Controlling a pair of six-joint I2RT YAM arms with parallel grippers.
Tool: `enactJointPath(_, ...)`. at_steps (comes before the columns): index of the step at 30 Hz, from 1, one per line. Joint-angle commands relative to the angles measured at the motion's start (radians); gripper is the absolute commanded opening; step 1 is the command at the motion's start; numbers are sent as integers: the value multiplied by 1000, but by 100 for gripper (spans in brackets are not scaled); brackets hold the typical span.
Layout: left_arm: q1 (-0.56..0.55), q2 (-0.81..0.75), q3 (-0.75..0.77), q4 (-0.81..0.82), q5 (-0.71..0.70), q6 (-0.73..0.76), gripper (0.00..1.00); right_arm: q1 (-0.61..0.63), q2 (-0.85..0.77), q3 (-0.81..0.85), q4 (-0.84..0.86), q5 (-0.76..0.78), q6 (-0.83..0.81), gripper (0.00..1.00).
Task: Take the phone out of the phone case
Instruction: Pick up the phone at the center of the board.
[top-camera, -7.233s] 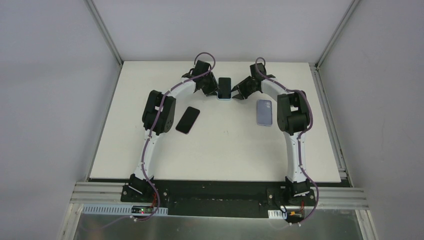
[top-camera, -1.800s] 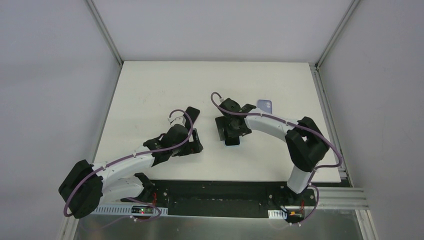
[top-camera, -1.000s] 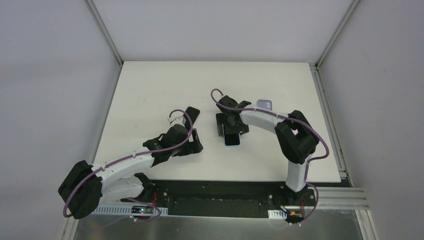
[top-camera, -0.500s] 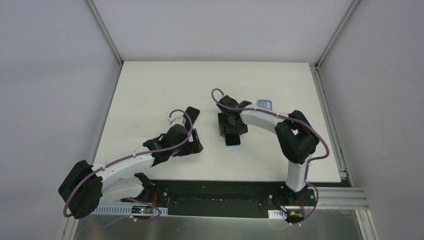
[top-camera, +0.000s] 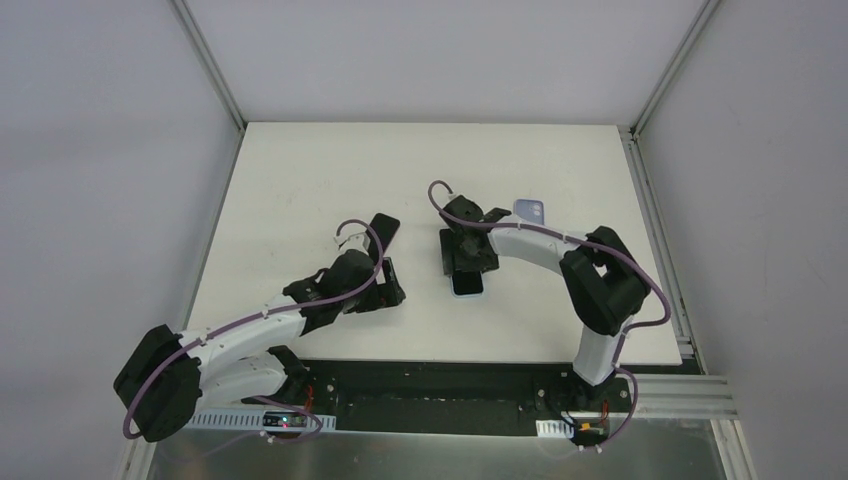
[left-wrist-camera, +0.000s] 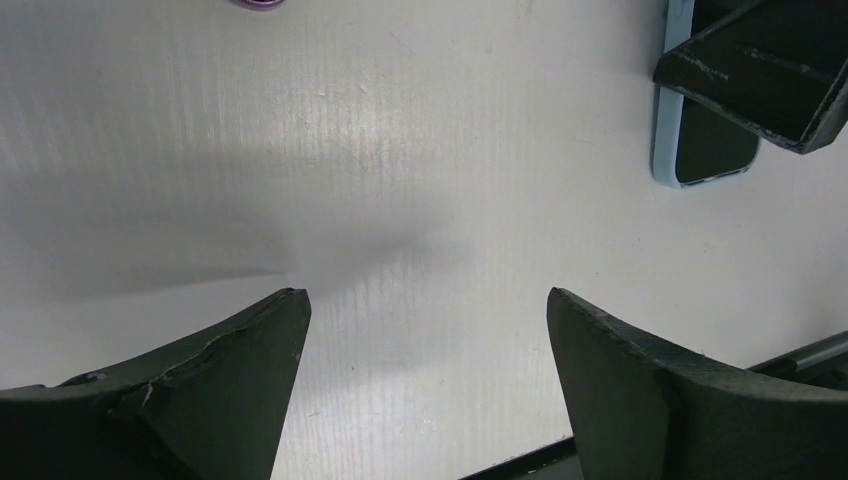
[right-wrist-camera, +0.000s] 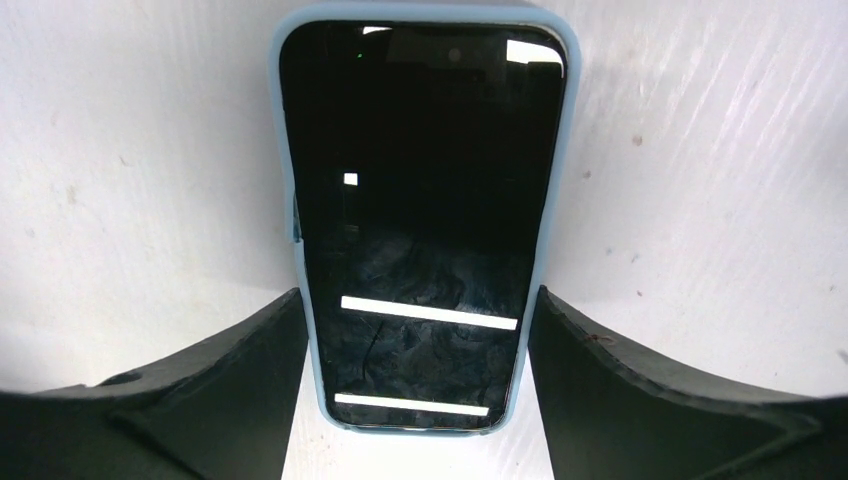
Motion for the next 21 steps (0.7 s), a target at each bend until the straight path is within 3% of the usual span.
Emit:
enactJointPath(1, -7, -49, 4, -10, -10, -6, 91, 20, -133, -75, 37, -9, -3, 0)
enactJointPath(6, -2, -106, 37, -19, 21, 3, 92, 78, -361, -166, 49, 72, -53, 0)
enactJointPath(15, 16, -213, 137, -12, 86, 39, 97, 203, -785, -383, 74, 54, -62, 0)
enactJointPath(21, 18, -320, 96, 337, 330, 29, 98, 371, -1051, -556, 221, 83, -97, 0)
